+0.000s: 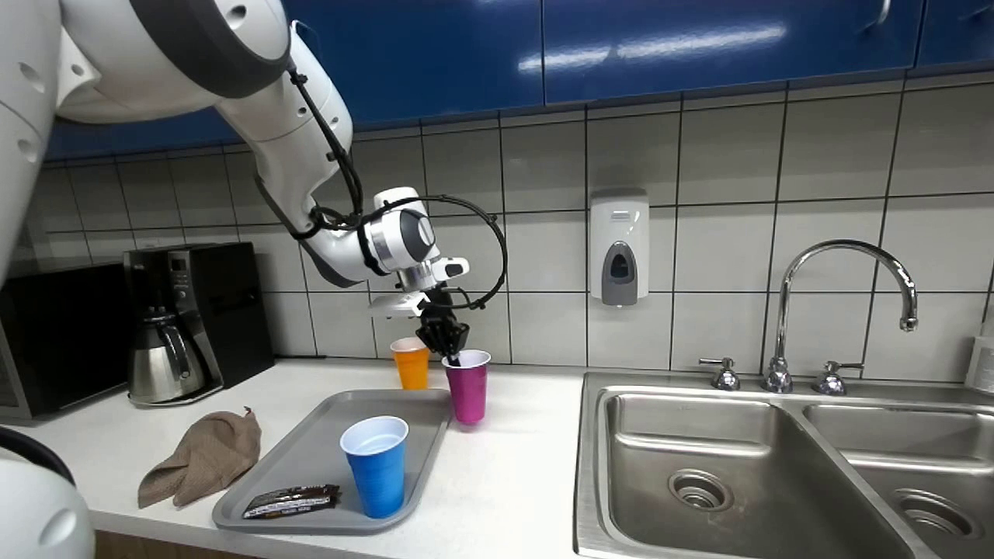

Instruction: Put the cups on the grey tray.

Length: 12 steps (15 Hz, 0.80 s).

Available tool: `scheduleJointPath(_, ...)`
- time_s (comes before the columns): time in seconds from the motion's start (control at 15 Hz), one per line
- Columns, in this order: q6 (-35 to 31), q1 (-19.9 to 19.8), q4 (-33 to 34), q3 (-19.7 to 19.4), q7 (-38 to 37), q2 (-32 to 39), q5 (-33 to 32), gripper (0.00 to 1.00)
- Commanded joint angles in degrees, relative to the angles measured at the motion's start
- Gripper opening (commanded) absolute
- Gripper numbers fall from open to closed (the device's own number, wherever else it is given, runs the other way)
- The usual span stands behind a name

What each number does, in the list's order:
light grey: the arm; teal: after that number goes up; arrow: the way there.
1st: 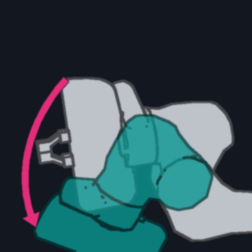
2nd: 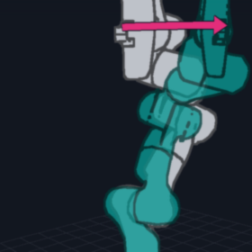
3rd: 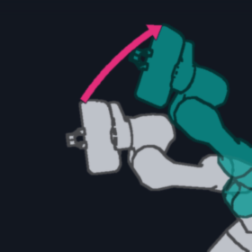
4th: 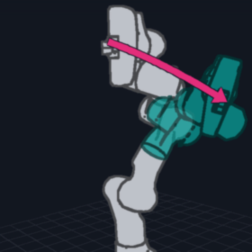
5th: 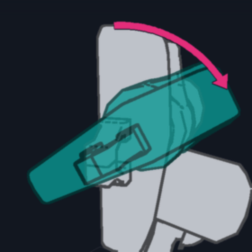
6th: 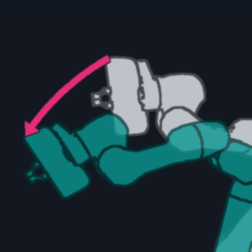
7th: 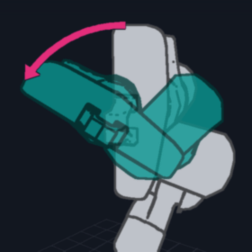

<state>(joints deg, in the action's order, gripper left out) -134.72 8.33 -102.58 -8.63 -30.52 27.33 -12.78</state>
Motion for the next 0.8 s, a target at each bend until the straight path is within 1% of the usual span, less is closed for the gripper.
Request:
scheduleJointPath(0.0,0.4,0.8,-6.9,1.0,3.5,-6.7,-1.8,0.01)
scheduleJointPath(0.33,-1.0,1.2,-13.3,2.8,5.1,-11.4,-2.1,0.01)
scheduleJointPath(0.73,-0.5,1.1,-17.0,5.4,6.2,-12.8,-1.4,0.01)
